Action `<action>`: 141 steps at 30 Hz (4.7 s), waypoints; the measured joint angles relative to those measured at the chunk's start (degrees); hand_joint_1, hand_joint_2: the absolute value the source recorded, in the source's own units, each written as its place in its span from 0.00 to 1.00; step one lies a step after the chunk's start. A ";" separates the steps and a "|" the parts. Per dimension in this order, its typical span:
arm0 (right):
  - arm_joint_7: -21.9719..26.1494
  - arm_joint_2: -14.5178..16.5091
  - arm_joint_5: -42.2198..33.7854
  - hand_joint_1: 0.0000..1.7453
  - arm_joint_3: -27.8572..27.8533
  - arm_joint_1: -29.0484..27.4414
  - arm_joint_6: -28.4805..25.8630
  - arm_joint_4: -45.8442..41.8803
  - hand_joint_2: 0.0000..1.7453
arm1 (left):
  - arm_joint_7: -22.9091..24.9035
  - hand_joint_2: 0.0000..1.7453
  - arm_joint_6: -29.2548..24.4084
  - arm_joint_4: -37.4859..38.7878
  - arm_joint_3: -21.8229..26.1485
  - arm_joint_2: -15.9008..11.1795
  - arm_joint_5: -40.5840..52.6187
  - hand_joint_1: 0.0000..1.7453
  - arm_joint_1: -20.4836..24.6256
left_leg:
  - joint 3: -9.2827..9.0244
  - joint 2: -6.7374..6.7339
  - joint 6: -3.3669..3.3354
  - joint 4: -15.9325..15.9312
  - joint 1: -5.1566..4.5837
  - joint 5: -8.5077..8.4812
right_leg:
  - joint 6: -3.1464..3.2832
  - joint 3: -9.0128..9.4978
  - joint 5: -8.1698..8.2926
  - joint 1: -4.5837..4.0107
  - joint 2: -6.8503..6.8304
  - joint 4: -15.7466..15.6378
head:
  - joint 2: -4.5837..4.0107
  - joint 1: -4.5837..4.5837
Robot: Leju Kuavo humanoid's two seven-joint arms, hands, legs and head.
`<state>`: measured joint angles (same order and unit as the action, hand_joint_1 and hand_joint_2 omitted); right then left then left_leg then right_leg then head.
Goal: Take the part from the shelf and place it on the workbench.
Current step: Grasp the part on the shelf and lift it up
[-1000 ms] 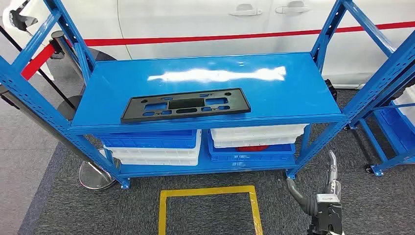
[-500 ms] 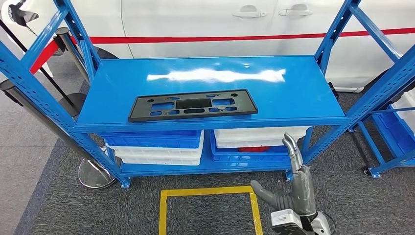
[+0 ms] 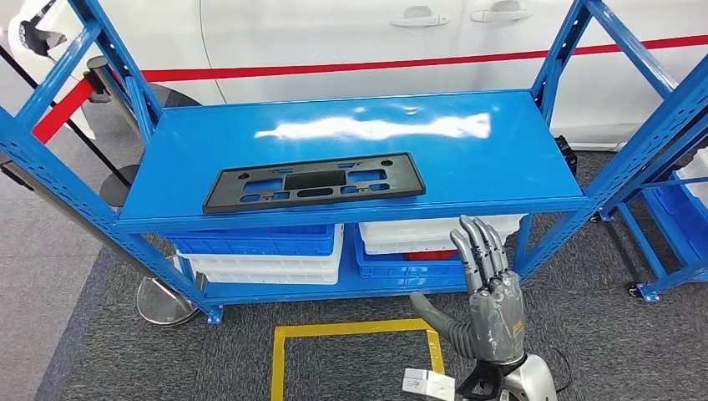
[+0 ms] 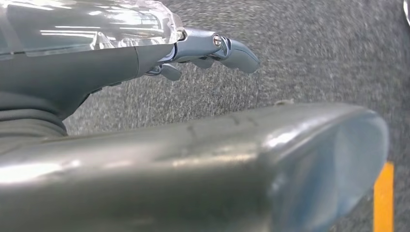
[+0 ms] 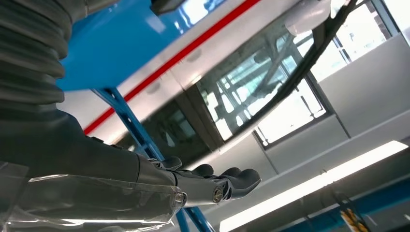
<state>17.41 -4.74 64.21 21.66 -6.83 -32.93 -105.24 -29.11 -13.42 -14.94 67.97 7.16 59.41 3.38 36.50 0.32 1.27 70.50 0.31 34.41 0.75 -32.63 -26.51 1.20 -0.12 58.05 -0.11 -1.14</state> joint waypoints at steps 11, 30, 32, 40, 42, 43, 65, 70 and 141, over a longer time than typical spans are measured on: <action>0.36 6.08 20.19 0.00 3.35 5.78 -5.21 1.36 1.00 | 3.03 0.00 -0.01 1.14 -1.13 0.16 2.22 0.00 0.25 | -4.82 0.05 -2.01 -12.94 0.05 -7.98 | -2.07 0.26 -0.58 -0.25 0.28 0.37 | 0.00 0.10; -16.39 5.99 23.66 0.00 23.27 18.56 -6.28 26.36 1.00 | 2.66 0.00 2.01 1.64 -1.08 0.38 0.45 0.00 0.91 | -0.17 0.02 -0.58 -2.95 -0.23 -2.22 | 0.27 -0.06 0.64 -0.39 -0.09 -0.74 | 0.00 -0.09; -16.49 6.70 23.27 0.00 23.56 19.34 -6.29 30.53 1.00 | 2.60 0.00 2.25 1.66 -1.05 0.38 0.44 0.00 0.86 | 2.96 0.01 -0.06 2.88 0.29 -0.62 | 0.29 -0.08 0.58 -0.37 -0.17 -0.68 | 0.00 -0.08; -16.51 11.75 22.39 0.00 23.52 24.63 -6.44 45.71 1.00 | 2.01 0.00 3.97 1.70 -0.93 0.27 0.22 0.00 1.07 | -3.50 0.22 -0.83 -12.32 0.57 -8.50 | -1.79 -0.06 0.04 -0.32 0.30 0.02 | 0.00 -0.02; -16.66 13.07 22.40 0.00 23.46 26.02 -6.49 49.24 1.00 | 1.73 0.00 4.59 1.70 -0.87 0.27 0.10 0.00 1.08 | -3.54 0.17 -1.69 -12.64 0.64 -8.72 | -2.36 -0.36 -0.60 -0.12 0.25 0.78 | 0.00 -0.02; -16.78 13.77 22.47 0.00 23.44 26.75 -6.51 50.95 1.00 | 1.59 0.00 4.93 1.70 -0.84 0.28 0.09 0.00 1.12 | -3.59 0.12 -2.11 -12.81 0.72 -8.82 | -2.55 -1.14 -1.69 -0.05 0.22 2.46 | 0.00 -0.02; -21.27 21.93 23.69 0.00 17.70 34.86 -6.91 66.71 1.00 | 1.79 0.00 9.10 1.85 0.45 0.61 0.18 0.00 1.18 | 4.32 -0.03 0.54 2.48 0.82 -3.41 | 0.56 0.96 -0.28 -0.52 0.20 -0.77 | 0.00 -0.46; -21.16 21.92 23.66 0.00 17.03 34.94 -6.97 66.78 1.00 | 1.93 0.00 9.09 1.94 0.50 0.63 0.39 0.00 1.19 | -1.41 -0.14 0.11 -11.43 0.96 -10.13 | -0.99 2.13 -2.01 -0.54 0.50 -0.15 | 0.00 -0.53; -18.71 16.83 15.51 1.00 3.69 43.85 1.77 73.57 1.00 | 2.92 0.00 7.43 2.03 0.27 -0.09 2.87 0.00 1.45 | -2.92 -0.12 -2.89 -12.85 0.40 -9.44 | -2.35 -9.03 -7.32 -0.62 0.35 16.93 | 0.00 -0.31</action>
<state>-1.30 12.10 79.71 25.35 37.02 -31.16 -31.66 -26.18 -5.99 -12.92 68.24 7.07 62.28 4.83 33.57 0.20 -1.62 57.65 0.71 24.96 -1.60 -41.66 -33.83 0.58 0.23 74.98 -0.11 -1.45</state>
